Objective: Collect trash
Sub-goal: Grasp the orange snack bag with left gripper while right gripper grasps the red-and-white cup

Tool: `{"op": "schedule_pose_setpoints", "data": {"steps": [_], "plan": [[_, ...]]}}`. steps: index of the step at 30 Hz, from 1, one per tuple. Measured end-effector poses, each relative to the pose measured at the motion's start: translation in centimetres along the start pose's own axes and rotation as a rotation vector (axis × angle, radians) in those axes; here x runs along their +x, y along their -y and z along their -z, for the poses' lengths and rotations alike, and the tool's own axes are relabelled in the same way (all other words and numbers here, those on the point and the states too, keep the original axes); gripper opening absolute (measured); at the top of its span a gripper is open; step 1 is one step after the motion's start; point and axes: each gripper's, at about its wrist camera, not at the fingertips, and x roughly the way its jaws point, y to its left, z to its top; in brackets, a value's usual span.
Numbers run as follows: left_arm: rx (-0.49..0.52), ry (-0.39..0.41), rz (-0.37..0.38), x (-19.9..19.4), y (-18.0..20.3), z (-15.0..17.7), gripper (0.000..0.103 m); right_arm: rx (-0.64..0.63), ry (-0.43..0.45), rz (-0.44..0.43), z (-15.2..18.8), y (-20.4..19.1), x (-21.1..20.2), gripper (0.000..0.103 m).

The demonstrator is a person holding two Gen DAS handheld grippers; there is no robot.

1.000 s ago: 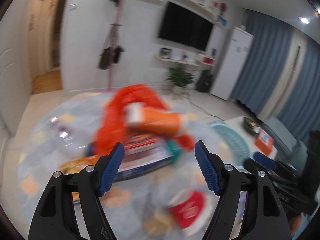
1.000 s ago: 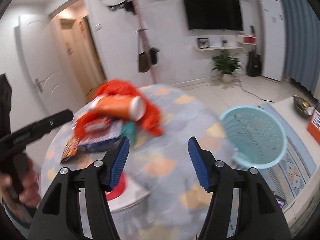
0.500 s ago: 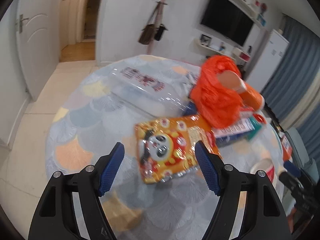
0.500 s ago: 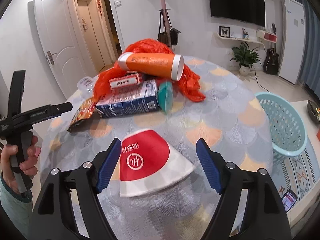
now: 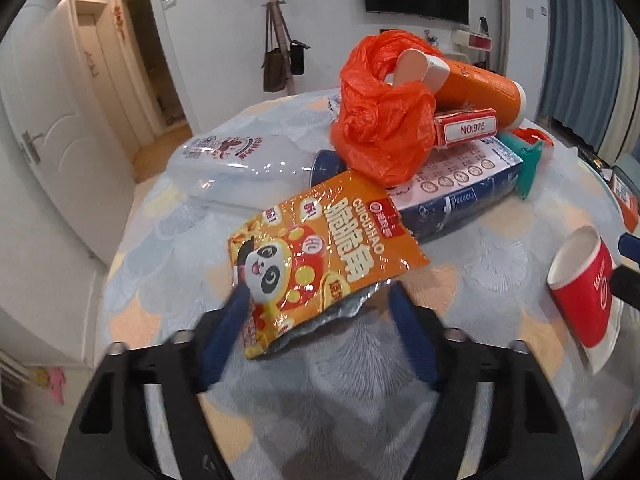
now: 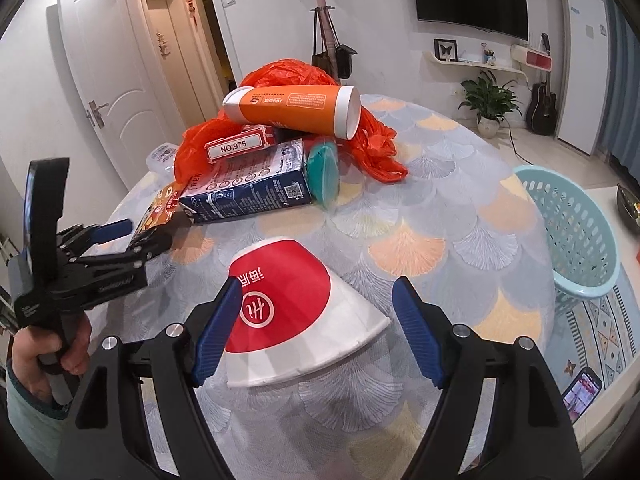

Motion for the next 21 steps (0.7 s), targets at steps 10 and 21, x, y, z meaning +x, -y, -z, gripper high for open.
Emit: {"op": "schedule_pose_setpoints", "data": {"steps": [10, 21], "plan": [[-0.048, 0.076, 0.041, -2.0, -1.0, -0.7, 0.009, 0.004, -0.029, -0.019, 0.4, 0.1, 1.0, 0.079], [-0.138, 0.153, 0.139, -4.5, -2.6, -1.2, 0.003, 0.028, -0.089, -0.081, 0.0, -0.7, 3.2, 0.076]]}}
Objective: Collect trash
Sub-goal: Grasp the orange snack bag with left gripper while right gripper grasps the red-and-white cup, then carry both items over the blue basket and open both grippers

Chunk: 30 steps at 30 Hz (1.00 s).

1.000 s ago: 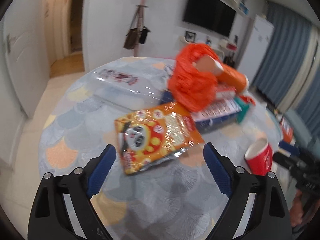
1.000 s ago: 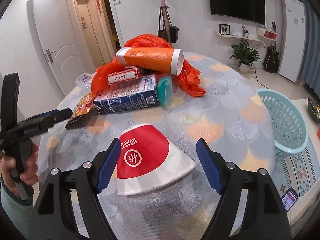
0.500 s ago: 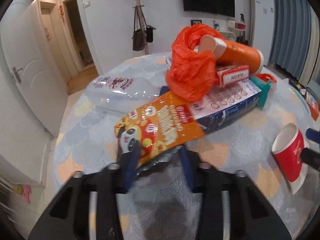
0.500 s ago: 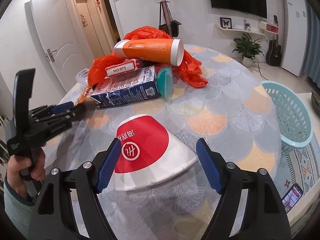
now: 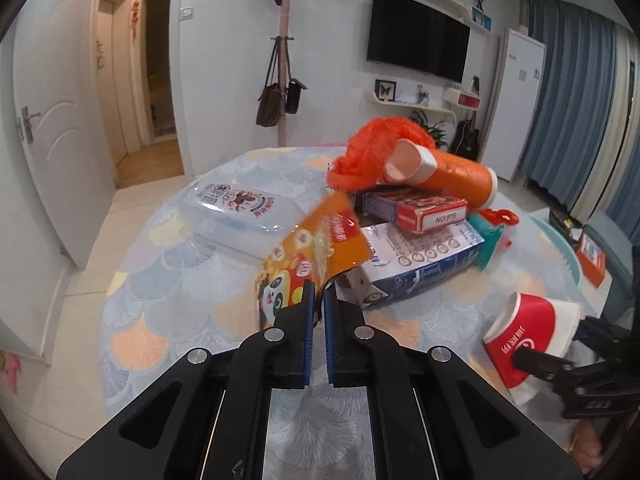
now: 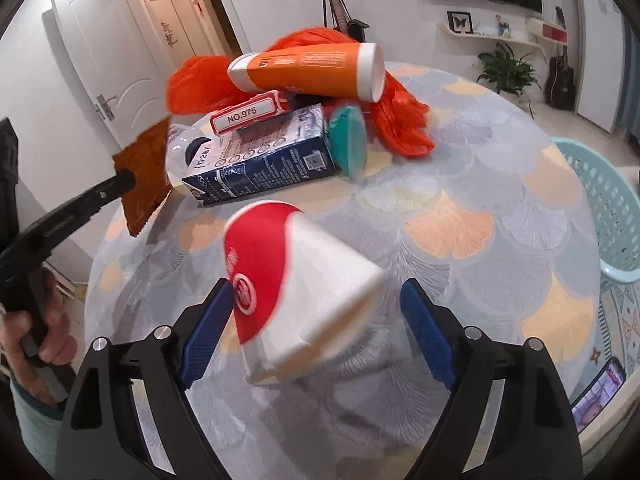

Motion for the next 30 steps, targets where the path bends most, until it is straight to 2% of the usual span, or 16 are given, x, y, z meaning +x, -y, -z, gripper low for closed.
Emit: {"op": "schedule_pose_setpoints", "data": {"steps": [4, 5, 6, 8, 14, 21, 25, 28, 30], "plan": [[-0.022, 0.004, 0.023, -0.4, -0.6, 0.2, 0.003, -0.014, -0.011, -0.031, -0.4, -0.8, 0.3, 0.059], [-0.031, 0.004, 0.033, -0.5, -0.7, 0.2, 0.003, -0.021, -0.012, -0.038, -0.4, -1.0, 0.3, 0.048], [-0.036, 0.004, 0.04, -0.5, -0.8, 0.3, 0.003, -0.03, -0.011, -0.044, -0.2, -1.3, 0.1, 0.041], [-0.05, 0.005, 0.064, -0.7, -0.9, 0.2, 0.003, -0.042, 0.0, -0.042, -0.3, -1.8, -0.2, 0.035], [-0.059, 0.032, 0.117, -1.3, -0.6, -0.4, 0.001, -0.073, 0.072, -0.013, -1.0, -2.5, -2.0, 0.033], [-0.025, 0.076, 0.168, -2.4, 1.5, -1.4, 0.001, -0.085, 0.162, 0.053, -2.0, -1.7, -4.8, 0.033], [0.02, 0.054, 0.153, -1.8, 3.0, -1.5, 0.001, -0.063, 0.189, 0.071, -2.8, -0.2, -6.0, 0.033], [0.031, -0.004, 0.098, -0.1, 3.1, -0.4, 0.008, -0.049, 0.189, 0.074, -2.8, 0.7, -6.1, 0.033], [0.019, -0.039, 0.101, 0.6, 2.8, 0.4, 0.02, -0.032, 0.181, 0.07, -2.5, 1.3, -5.8, 0.033]]}}
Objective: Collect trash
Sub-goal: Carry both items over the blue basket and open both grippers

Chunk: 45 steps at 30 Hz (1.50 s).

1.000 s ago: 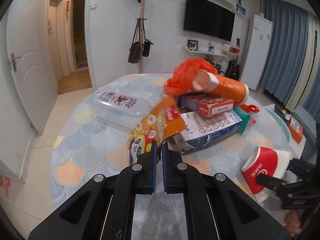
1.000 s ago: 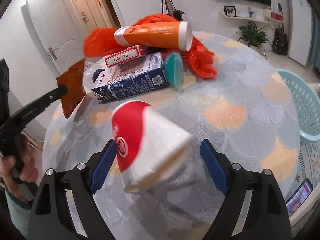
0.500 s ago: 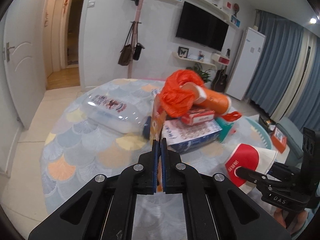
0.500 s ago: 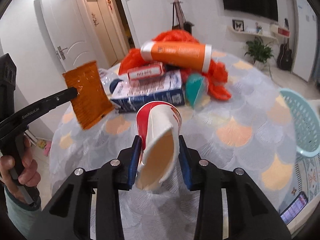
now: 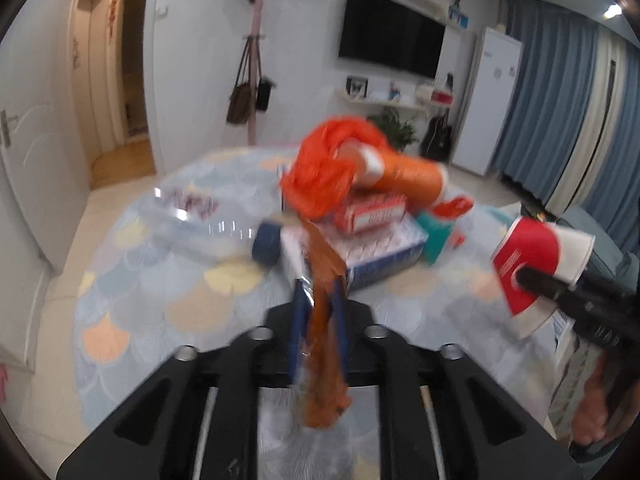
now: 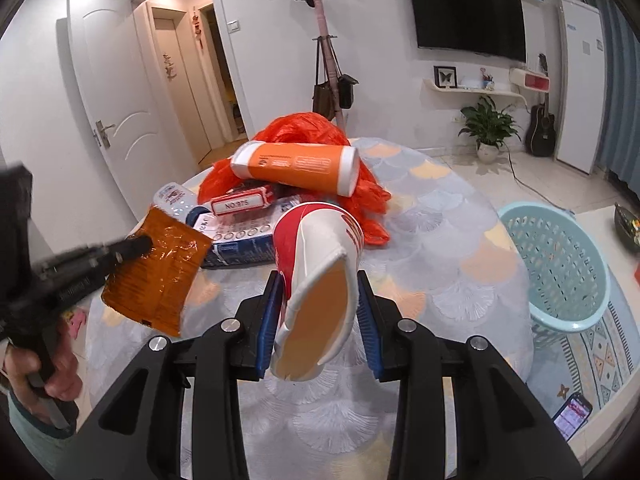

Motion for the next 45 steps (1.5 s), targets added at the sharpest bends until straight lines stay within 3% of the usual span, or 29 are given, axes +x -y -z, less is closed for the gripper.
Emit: {"op": "schedule_pose_setpoints", "data": {"steps": [7, 9, 10, 17, 23, 32, 39, 45], "plan": [[-0.071, -0.043, 0.068, 1.2, -1.1, 1.0, 0.021, 0.029, -0.02, -0.014, 0.5, 0.5, 0.7, 0.033], [-0.075, -0.041, 0.097, 1.2, -0.9, 0.9, 0.006, 0.023, -0.015, -0.007, 0.5, 0.5, 0.5, 0.033], [-0.072, -0.034, 0.11, 1.0, -0.7, 0.7, 0.005, 0.02, -0.006, 0.002, 0.5, 0.6, 0.2, 0.033], [-0.014, 0.051, 0.168, -1.1, 2.8, -1.4, 0.004, 0.045, 0.068, 0.061, -0.9, 2.9, -2.1, 0.033], [0.054, 0.078, 0.238, -0.3, 7.3, -4.4, 0.004, 0.11, 0.128, 0.141, -2.6, 7.5, -3.6, 0.033], [0.133, 0.049, 0.374, 5.2, 16.5, -9.4, 0.004, 0.22, 0.141, 0.288, -4.3, 16.5, -3.3, 0.033], [0.187, -0.007, 0.452, 11.6, 24.1, -11.4, 0.004, 0.354, 0.051, 0.379, -3.9, 24.0, 0.3, 0.033], [0.192, -0.083, 0.486, 17.5, 27.8, -11.7, 0.004, 0.458, -0.055, 0.414, -2.5, 28.6, 4.0, 0.034]]}}
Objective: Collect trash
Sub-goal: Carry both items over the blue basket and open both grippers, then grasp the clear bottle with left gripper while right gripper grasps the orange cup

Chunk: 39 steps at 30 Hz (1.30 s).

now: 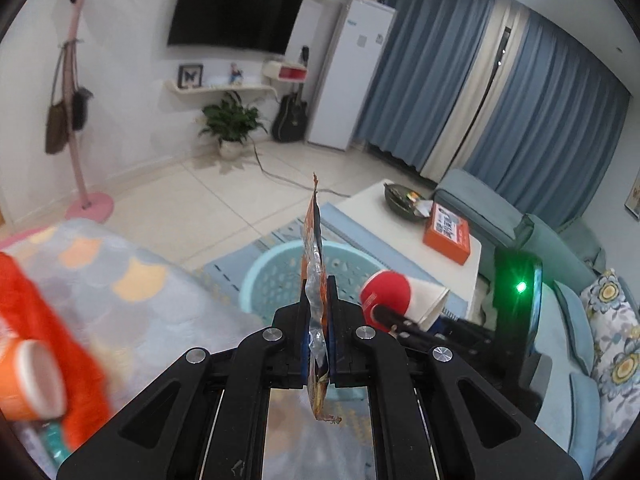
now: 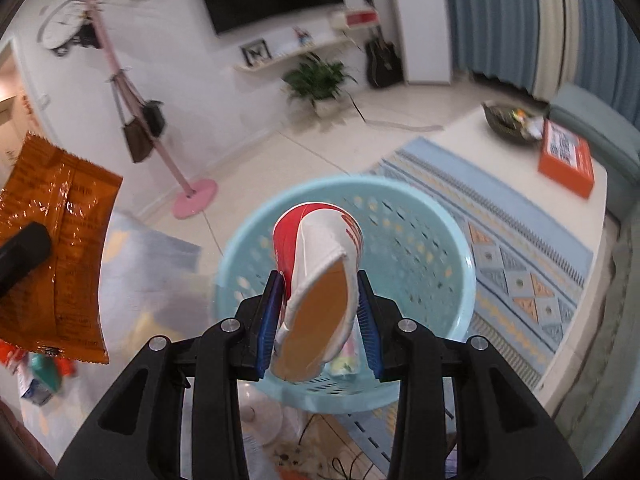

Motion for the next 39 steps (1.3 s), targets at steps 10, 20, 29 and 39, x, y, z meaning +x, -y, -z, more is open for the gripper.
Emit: {"op": "schedule_pose_setpoints", "data": {"steps": [10, 20, 29, 39], "plan": [[-0.051, -0.115, 0.012, 7.0, -0.9, 0.0, 0.007, 0.075, -0.11, 0.042, 0.6, 3.2, 4.6, 0.036], [-0.049, -0.074, -0.001, 4.8, -1.0, 0.3, 0.047, 0.078, -0.079, 0.027, 0.3, 3.5, 3.1, 0.055], [-0.056, 0.005, 0.0, -0.6, -1.5, 1.0, 0.048, 0.02, -0.028, -0.028, 0.4, 0.1, -0.7, 0.055], [-0.09, 0.148, -0.049, -10.7, -4.2, 2.1, 0.048, -0.117, 0.077, -0.149, 0.3, -8.2, -7.2, 0.055]]}}
